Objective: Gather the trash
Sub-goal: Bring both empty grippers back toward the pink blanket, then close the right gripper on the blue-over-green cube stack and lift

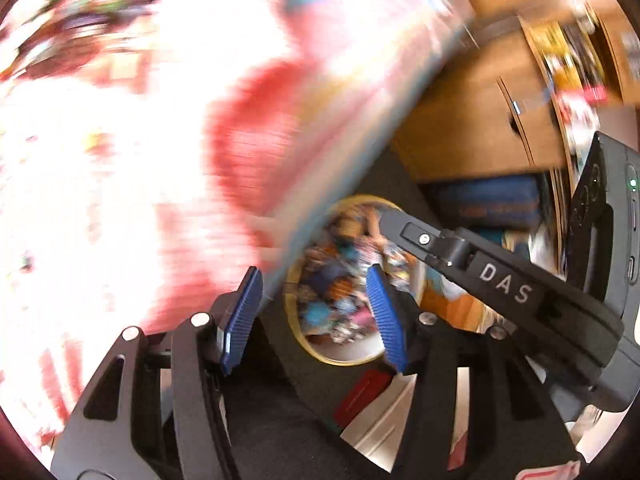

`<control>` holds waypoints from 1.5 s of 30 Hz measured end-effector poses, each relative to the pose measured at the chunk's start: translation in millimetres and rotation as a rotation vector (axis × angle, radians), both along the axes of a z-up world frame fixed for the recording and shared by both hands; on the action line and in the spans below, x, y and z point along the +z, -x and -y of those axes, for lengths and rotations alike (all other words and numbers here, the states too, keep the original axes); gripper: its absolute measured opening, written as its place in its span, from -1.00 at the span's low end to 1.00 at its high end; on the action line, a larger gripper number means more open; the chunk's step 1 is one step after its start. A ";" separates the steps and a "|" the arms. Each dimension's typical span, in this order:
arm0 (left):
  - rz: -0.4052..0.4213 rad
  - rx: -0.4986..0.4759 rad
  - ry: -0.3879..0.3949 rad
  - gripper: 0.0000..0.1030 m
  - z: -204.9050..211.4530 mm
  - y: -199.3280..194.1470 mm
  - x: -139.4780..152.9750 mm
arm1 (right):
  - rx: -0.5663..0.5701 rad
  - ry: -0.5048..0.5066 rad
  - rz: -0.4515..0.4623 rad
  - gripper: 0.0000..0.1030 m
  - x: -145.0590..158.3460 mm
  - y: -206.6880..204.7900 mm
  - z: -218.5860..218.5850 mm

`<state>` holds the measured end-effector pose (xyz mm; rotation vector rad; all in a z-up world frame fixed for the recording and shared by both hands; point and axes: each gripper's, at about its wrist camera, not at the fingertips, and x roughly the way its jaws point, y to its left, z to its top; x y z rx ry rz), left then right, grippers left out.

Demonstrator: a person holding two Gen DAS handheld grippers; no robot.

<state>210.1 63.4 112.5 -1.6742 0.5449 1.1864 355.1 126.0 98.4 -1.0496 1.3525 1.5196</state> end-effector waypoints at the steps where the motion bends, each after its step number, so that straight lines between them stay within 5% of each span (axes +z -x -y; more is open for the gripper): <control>1: -0.014 0.049 0.005 0.01 9.2 18.6 2.6 | 0.034 -0.002 -0.007 -0.57 1.8 17.1 2.3; 10: -0.097 0.491 0.032 0.01 138.1 164.9 17.6 | 0.434 -0.009 -0.048 -0.52 7.6 195.6 71.7; 23: -0.153 0.977 0.060 0.06 292.2 293.0 19.8 | 0.837 -0.055 -0.053 -0.46 14.8 392.5 171.3; 34: -0.191 1.134 0.097 0.08 328.8 374.7 3.4 | 0.853 -0.030 -0.038 -0.46 -14.6 509.0 173.5; 45: -0.215 1.117 0.135 0.18 318.7 452.1 -25.2 | 0.764 0.004 -0.020 -0.46 -49.3 589.5 148.3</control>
